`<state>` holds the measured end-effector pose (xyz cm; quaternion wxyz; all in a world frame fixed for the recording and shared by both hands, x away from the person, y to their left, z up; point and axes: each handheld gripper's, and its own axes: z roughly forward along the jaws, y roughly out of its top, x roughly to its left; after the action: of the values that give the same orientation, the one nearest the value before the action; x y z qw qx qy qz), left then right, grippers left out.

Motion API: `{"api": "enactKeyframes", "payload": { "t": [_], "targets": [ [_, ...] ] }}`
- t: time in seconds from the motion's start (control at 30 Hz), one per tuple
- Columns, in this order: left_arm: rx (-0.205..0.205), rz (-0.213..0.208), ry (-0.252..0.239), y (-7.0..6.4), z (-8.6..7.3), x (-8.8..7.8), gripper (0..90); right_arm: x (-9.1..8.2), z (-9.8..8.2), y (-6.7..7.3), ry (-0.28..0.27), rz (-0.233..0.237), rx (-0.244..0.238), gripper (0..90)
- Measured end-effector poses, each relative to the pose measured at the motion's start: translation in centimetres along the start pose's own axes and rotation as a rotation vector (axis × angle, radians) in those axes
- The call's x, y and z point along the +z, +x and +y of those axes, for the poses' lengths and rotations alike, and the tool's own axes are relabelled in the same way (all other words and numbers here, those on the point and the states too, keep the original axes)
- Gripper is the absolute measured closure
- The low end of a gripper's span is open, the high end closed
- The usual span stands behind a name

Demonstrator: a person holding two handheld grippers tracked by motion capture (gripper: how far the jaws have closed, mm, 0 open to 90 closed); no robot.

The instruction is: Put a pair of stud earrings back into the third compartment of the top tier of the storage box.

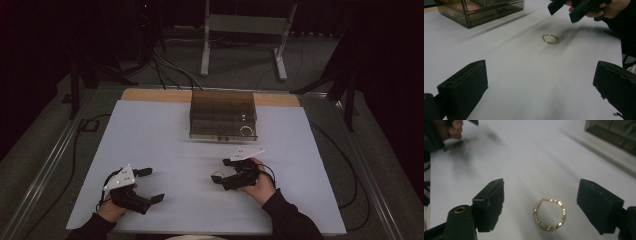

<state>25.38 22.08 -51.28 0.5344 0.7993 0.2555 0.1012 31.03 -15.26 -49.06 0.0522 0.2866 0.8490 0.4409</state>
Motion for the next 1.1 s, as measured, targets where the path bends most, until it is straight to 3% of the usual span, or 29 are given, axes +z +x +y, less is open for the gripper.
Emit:
{"api": "enactKeyframes", "payload": {
  "t": [0.17, 0.2, 0.3, 0.5, 0.73, 0.93, 1.1],
  "targets": [
    [0.0, 0.0, 0.0, 0.0, 0.0, 0.0, 0.6, 0.4, -0.5, 0.3, 0.014, 0.001, -0.014, 24.9],
    [0.0, 0.0, 0.0, 0.0, 0.0, 0.0, 0.6, 0.9, -0.9, 0.7, 0.047, -0.009, -0.044, 32.0],
    [0.0, -0.001, -0.001, 0.0, 0.0, 0.0, 0.6, 1.3, -1.2, 1.0, 0.071, -0.011, -0.069, 38.8],
    [0.001, -0.001, -0.001, 0.0, 0.0, 0.0, 0.6, 2.1, -1.7, 1.1, 0.109, -0.007, -0.088, 50.1],
    [0.004, -0.002, 0.002, 0.0, 0.0, 0.0, 0.6, 2.7, -1.9, 0.9, 0.131, -0.007, -0.098, 61.5],
    [0.006, -0.003, 0.003, -0.1, 0.0, 0.0, 0.6, 3.3, -2.0, 1.7, 0.17, -0.037, -0.176, 74.3],
    [0.004, -0.004, 0.001, 0.0, 0.0, 0.0, 0.6, 3.4, -1.8, 1.5, 0.181, -0.054, -0.188, 83.1]
  ]
}}
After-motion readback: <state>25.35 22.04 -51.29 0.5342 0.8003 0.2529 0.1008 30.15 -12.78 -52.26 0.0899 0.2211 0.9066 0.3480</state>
